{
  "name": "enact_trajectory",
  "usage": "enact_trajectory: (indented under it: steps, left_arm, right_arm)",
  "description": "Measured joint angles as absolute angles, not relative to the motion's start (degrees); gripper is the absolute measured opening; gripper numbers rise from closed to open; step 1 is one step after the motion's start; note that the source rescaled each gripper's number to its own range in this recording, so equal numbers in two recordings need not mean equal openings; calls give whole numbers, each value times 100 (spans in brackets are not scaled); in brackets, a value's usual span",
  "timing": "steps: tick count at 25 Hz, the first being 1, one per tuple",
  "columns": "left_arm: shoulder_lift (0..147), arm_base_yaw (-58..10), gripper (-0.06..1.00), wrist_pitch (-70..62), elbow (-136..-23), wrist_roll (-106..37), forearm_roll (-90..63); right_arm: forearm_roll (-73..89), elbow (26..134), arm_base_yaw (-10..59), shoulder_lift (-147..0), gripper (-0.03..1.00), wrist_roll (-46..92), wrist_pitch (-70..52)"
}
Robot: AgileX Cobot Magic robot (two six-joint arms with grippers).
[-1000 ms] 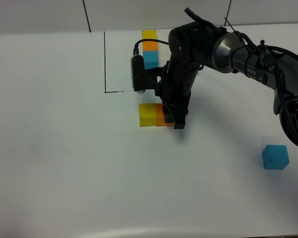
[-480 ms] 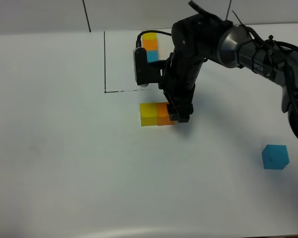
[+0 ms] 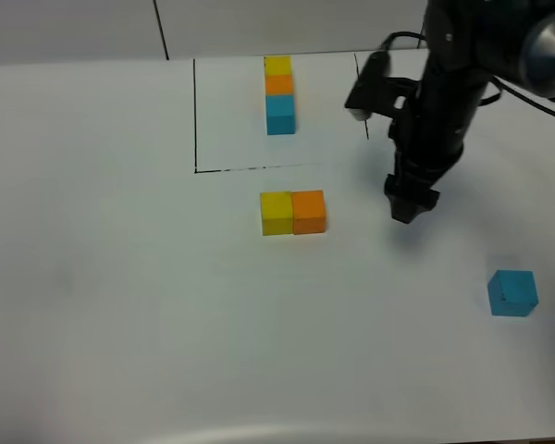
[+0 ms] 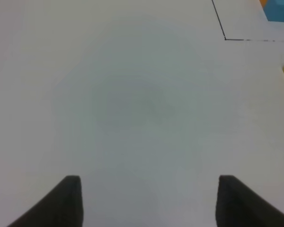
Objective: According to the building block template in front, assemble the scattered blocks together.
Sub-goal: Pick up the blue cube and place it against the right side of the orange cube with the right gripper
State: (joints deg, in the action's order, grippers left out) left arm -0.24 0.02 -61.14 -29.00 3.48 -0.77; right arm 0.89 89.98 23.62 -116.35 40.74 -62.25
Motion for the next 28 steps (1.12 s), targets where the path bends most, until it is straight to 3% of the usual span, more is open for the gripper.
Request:
enact_trajectory:
  steps: [12,20,28]
  left_arm:
    - [-24,2,35,-6114,-2900,343,-77]
    - [-24,2,35,-6114,-2900,343,-77]
    - [-24,2,35,-6114,-2900,343,-77]
  right_arm:
    - [-268,5657,1392,-9494,59,-611,-4455]
    - [-180,4619,1359,-9458,59,-880,-3582]
    - [-180,4429,1359,-9484,54,-880,-2961]
